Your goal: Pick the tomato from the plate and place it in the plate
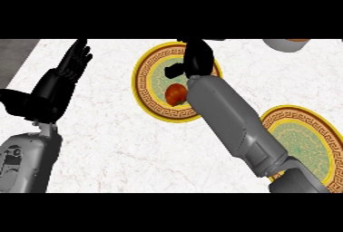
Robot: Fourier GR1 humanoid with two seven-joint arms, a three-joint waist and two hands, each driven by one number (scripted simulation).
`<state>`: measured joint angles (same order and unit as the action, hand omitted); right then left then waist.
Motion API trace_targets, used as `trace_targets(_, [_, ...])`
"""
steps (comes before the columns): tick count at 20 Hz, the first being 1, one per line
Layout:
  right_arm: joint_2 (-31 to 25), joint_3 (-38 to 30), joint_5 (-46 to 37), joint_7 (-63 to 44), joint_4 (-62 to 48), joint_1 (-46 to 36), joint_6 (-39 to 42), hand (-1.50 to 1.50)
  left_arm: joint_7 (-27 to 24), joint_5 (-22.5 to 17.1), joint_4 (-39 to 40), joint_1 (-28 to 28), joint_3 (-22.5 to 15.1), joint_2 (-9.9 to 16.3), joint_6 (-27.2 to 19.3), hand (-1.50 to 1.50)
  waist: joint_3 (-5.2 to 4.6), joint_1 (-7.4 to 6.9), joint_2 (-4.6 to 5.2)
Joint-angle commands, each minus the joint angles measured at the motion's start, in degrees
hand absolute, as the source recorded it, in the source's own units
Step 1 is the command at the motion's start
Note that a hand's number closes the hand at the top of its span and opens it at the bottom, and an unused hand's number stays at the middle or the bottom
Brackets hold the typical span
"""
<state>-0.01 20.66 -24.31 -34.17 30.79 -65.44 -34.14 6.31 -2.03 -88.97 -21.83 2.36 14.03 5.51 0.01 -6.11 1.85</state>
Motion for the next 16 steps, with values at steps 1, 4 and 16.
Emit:
trace_targets(1, [0.0, -1.0, 5.2, 6.9, -0.6, -0.3, -5.5, -1.50, -0.5, 1.8, 1.0, -0.8, -0.5, -0.9, -1.7, 0.00, 0.03, 0.12, -0.01])
trace_targets(4, [0.0, -1.6, 7.4, 8.8, 0.2, -0.7, -12.4, -1.50, -0.1, -0.5, 0.5, 0.3, 0.6, 0.7, 1.0, 0.00, 0.01, -0.24, -0.28])
trace_targets(16, [0.0, -10.5, 20.2, 25.5, 7.1, 6.0, -15.9, -1.50, 1.9, -0.4, -2.8, 4.1, 4.0, 2.6, 0.0, 0.00, 0.03, 5.04, -1.68])
